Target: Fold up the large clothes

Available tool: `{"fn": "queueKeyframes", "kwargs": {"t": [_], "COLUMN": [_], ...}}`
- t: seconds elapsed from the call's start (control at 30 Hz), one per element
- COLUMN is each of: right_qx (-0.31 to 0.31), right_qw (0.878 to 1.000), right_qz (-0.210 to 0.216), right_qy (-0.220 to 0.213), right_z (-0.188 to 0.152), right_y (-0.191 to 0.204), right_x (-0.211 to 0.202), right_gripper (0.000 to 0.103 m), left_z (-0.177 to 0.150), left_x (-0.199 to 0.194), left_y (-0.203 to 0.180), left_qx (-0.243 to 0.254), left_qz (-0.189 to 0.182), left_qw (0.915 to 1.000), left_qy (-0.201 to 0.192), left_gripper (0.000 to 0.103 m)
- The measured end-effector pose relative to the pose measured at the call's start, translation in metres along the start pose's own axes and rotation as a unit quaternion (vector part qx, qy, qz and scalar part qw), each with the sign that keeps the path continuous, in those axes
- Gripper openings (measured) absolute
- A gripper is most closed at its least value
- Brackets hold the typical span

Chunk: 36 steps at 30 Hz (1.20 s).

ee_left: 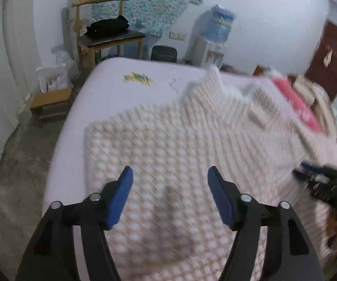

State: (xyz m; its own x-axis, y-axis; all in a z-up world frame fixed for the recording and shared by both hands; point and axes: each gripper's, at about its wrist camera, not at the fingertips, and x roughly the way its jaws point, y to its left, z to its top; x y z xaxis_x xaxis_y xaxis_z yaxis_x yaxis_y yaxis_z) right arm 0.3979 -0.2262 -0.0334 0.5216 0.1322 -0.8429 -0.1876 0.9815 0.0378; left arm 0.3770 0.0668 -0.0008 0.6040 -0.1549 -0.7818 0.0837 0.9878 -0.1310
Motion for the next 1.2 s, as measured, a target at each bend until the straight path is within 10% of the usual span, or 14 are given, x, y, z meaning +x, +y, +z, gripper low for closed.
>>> {"fn": "queueKeyframes", "kwargs": {"t": [0.33, 0.7, 1.2], "right_qx": [0.17, 0.455, 0.608], "right_qw": [0.984, 0.884, 0.785], "right_qz": [-0.012, -0.099, -0.044], "right_qy": [-0.05, -0.055, -0.109], "right_z": [-0.03, -0.119, -0.158], "right_y": [-0.141, -0.361, -0.435], "right_x": [-0.11, -0.162, -0.122], "right_gripper": [0.06, 0.06, 0.057], "left_z": [-0.034, -0.035, -0.035], "left_x": [0.022, 0.024, 0.021], "left_y": [-0.03, -0.029, -0.027], "left_qx": [0.036, 0.025, 0.012], "left_qz": [0.057, 0.049, 0.047], "left_qw": [0.9977, 0.9984, 0.9986], "left_qy": [-0.009, -0.015, -0.02], "left_gripper": [0.076, 0.077, 0.077]}}
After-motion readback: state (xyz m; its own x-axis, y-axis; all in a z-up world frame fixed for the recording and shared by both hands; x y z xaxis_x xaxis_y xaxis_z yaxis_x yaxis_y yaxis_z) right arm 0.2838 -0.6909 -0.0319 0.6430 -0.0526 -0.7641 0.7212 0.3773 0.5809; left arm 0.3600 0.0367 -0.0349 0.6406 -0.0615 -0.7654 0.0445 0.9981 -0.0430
